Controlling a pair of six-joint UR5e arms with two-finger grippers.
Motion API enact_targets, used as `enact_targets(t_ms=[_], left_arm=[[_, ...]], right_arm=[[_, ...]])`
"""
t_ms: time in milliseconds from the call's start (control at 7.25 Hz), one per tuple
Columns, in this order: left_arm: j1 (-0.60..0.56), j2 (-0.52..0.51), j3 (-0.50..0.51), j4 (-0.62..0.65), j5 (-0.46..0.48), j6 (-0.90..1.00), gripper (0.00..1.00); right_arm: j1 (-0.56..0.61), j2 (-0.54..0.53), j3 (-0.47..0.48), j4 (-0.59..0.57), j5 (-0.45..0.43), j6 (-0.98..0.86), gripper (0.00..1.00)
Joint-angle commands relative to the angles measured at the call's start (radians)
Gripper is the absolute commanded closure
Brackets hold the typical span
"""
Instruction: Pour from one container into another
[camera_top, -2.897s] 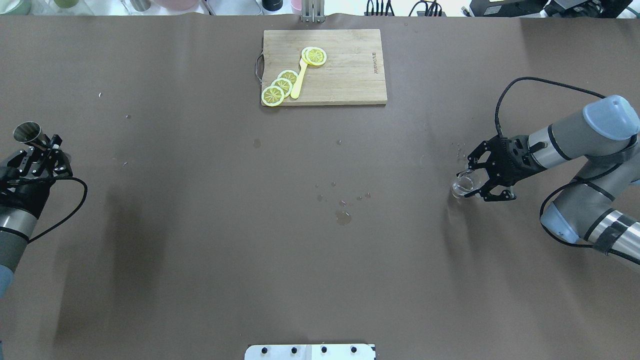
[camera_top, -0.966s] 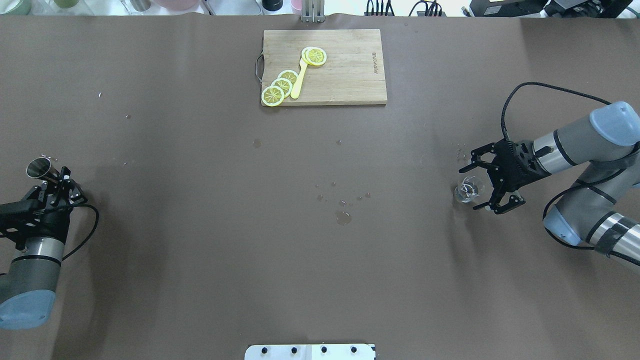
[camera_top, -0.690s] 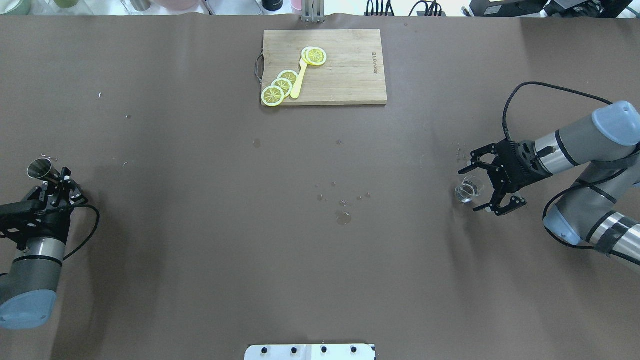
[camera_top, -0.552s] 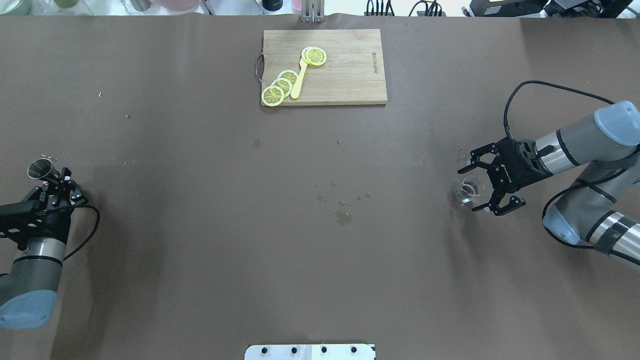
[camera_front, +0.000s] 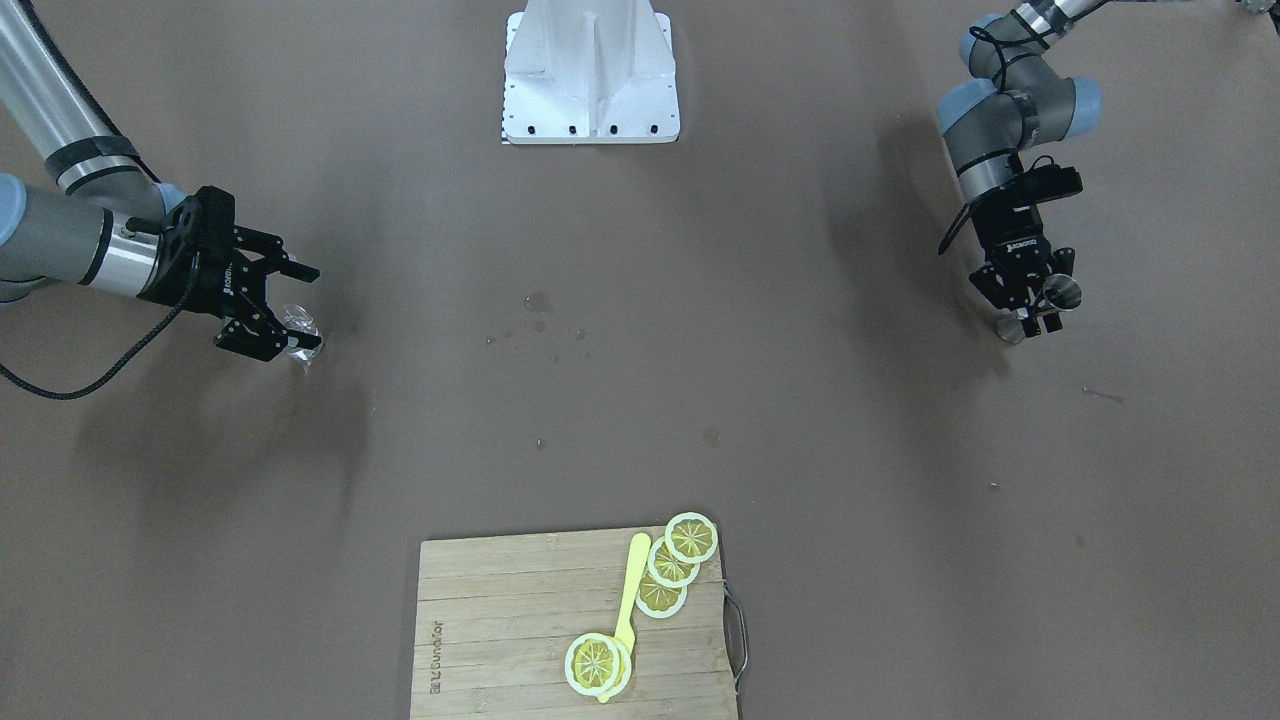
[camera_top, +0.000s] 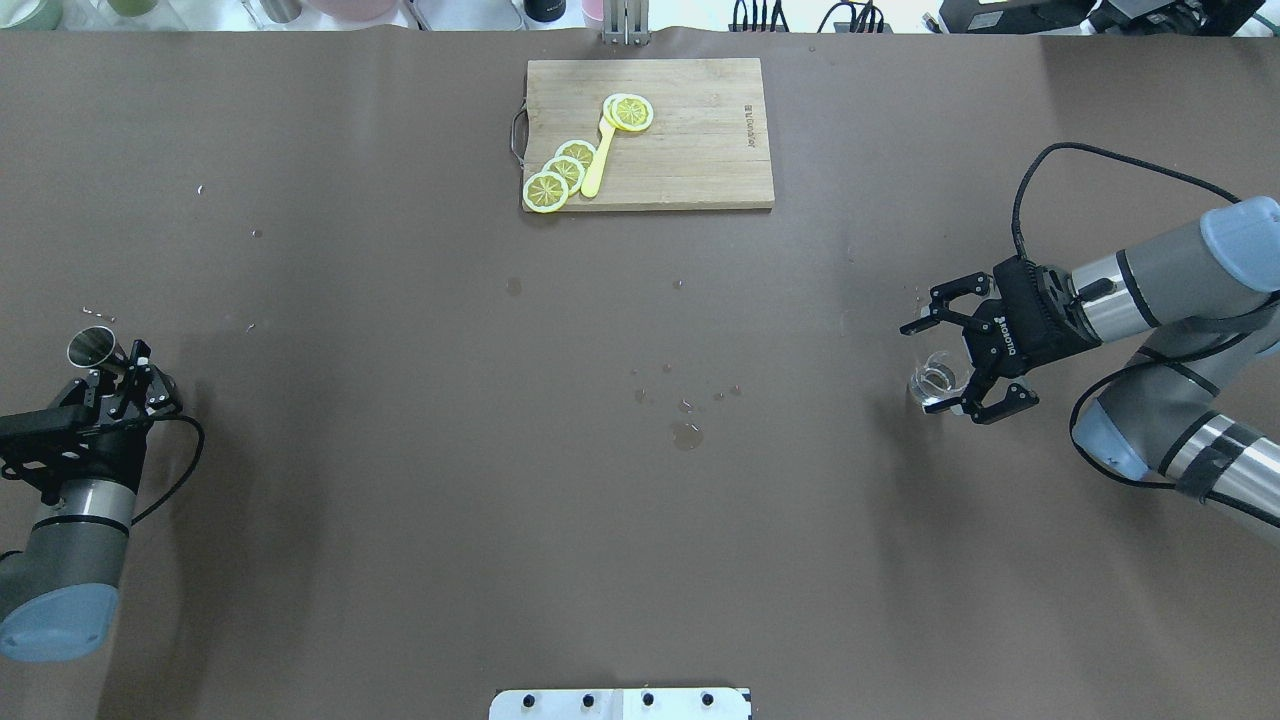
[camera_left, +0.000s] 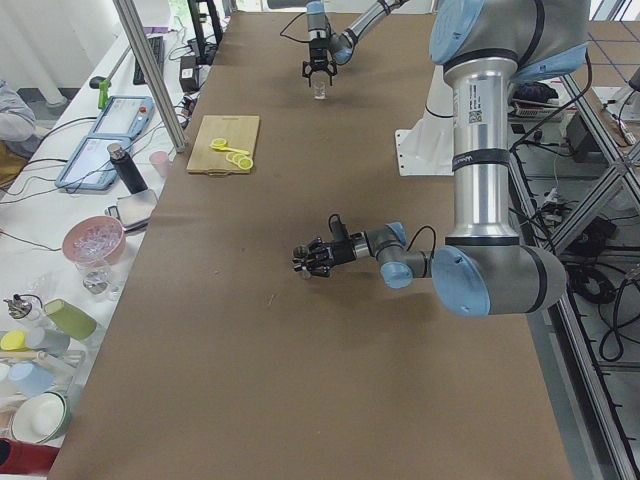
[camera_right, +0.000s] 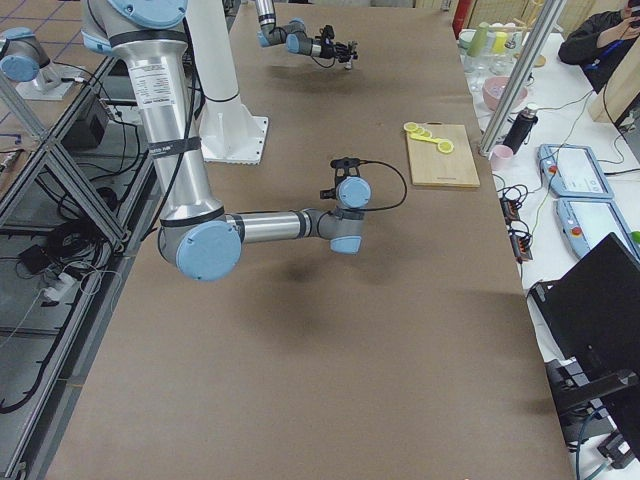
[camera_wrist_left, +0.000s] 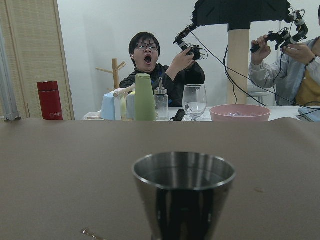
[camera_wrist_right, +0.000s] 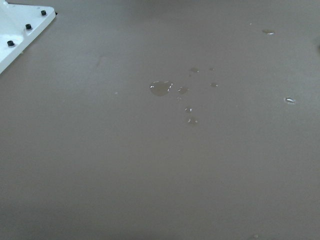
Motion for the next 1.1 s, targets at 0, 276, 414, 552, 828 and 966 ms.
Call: enact_targets(t_ms=[0,276,414,552,828,966], left_arm=[[0.003,0.001,-0.003,0.012,0.008,0.001,0.01],[0.01,0.012,-0.021,0.028,0.023,-0.006,0.01],[0.035,0.018,-0.032,0.029,0.075,-0.064,0.01],[0.076,0.042,-0.062,0.088,0.137,-0.118,0.01],[0.147,0.134,-0.145,0.152,0.19,-0.251,0.01],[0.148,0.15,-0.167,0.152,0.196,-0.253,0.01]], right_arm=[[0.042,0.062,0.006,0.038,-0.045,0.109,0.0],[0.065,0.117,0.032,0.038,-0.201,0.276,0.0],[0.07,0.128,0.062,0.035,-0.281,0.389,0.0],[0.079,0.133,0.084,0.028,-0.368,0.488,0.0],[0.146,0.157,0.139,-0.165,-0.465,0.501,0.0],[0.177,0.162,0.179,-0.31,-0.54,0.502,0.0]])
